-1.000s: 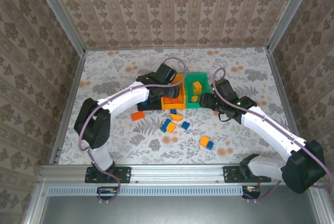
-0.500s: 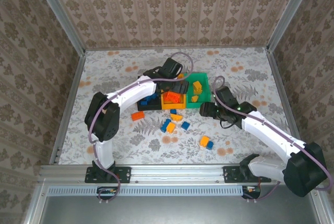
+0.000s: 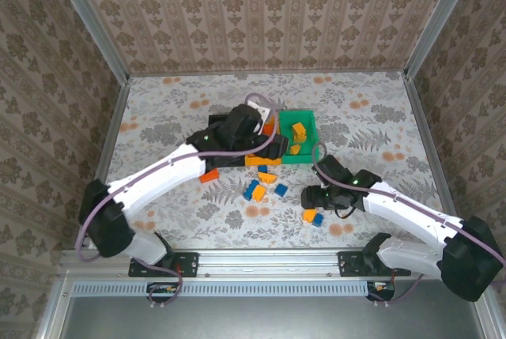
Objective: Sort the legos into containers by color
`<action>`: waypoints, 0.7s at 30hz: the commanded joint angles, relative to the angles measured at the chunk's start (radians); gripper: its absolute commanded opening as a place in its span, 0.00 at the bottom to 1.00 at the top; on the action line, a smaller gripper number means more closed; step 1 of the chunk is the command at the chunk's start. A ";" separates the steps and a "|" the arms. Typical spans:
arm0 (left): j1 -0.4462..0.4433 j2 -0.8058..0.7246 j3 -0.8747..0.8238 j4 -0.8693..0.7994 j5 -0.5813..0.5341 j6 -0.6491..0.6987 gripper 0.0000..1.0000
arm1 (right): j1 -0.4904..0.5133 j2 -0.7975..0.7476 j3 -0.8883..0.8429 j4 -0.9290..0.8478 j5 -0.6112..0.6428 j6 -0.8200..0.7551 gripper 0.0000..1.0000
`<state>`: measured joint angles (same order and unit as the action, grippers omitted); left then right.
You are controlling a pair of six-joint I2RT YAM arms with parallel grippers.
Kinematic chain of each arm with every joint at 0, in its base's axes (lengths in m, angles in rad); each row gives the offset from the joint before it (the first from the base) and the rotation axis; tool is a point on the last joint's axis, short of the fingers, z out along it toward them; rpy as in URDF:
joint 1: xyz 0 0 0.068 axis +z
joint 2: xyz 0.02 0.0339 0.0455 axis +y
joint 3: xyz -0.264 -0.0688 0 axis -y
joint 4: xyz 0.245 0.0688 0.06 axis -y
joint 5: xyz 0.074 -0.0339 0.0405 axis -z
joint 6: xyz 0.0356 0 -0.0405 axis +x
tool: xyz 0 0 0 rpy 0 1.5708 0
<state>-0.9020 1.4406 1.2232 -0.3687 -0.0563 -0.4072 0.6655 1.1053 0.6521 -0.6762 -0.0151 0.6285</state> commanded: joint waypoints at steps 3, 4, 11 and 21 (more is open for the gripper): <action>-0.013 -0.125 -0.205 0.018 -0.037 -0.104 1.00 | 0.080 0.079 -0.001 -0.040 0.029 0.013 0.74; -0.014 -0.155 -0.245 0.022 -0.039 -0.120 1.00 | 0.091 0.086 -0.007 -0.031 0.028 0.024 0.74; -0.014 -0.306 -0.424 0.007 -0.052 -0.187 1.00 | 0.146 0.105 -0.024 -0.066 0.090 0.069 0.75; -0.002 -0.360 -0.497 0.002 -0.069 -0.211 1.00 | 0.163 0.203 0.003 -0.028 0.199 0.050 0.75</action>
<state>-0.9138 1.0973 0.7376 -0.3664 -0.1055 -0.5926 0.8230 1.2732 0.6250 -0.6960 0.1001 0.6811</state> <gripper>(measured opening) 0.997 0.751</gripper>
